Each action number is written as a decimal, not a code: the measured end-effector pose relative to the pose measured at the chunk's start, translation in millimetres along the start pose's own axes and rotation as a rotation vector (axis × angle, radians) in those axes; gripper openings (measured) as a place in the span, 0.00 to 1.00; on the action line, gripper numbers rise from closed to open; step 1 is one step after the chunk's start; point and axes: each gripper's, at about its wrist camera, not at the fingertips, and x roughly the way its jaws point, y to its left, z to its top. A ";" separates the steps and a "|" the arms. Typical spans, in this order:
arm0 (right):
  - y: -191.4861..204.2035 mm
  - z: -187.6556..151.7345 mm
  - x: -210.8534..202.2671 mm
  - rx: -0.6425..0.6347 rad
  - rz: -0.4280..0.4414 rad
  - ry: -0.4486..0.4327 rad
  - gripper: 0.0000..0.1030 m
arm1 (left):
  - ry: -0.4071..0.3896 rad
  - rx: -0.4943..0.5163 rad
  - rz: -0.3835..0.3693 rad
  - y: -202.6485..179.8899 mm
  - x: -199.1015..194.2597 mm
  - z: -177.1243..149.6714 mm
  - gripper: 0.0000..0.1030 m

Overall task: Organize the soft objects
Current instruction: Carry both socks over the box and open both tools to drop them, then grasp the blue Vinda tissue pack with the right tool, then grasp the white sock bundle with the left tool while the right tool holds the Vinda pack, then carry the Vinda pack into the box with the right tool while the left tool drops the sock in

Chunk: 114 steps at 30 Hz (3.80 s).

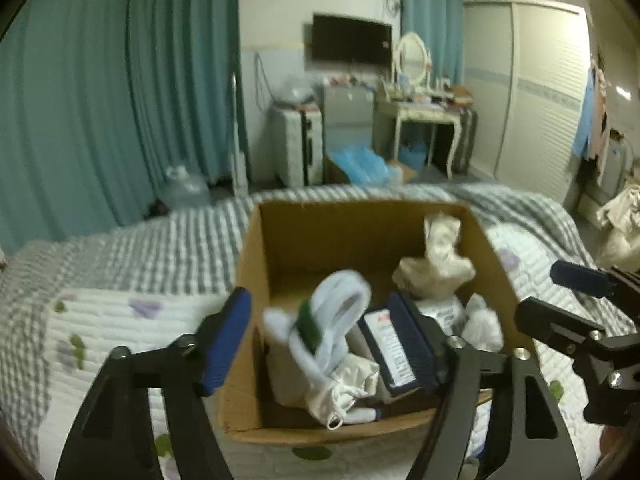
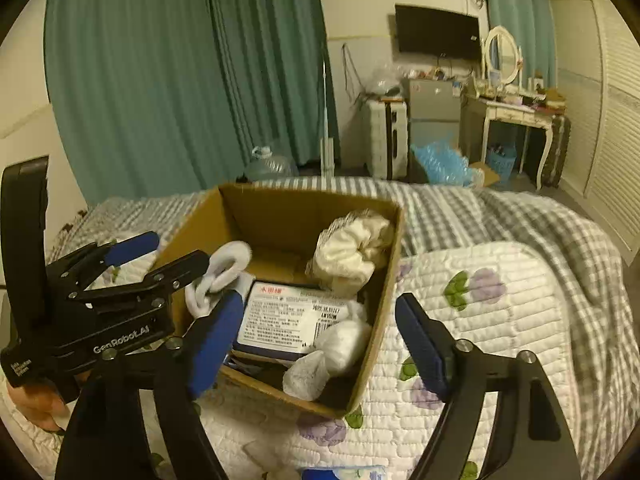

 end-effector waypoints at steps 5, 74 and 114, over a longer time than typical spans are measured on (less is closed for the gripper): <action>0.3 2.4 -38.8 0.007 -0.039 -0.042 0.83 | -0.047 -0.016 0.014 -3.1 -43.9 8.4 0.73; -61.8 -130.7 -12.0 0.038 -0.174 0.402 0.71 | 0.318 -0.142 -0.032 -87.7 -3.8 -147.4 0.81; 29.8 27.0 -111.0 -0.132 -0.107 -0.034 0.71 | -0.064 0.019 -0.016 -34.8 -122.3 -10.6 0.29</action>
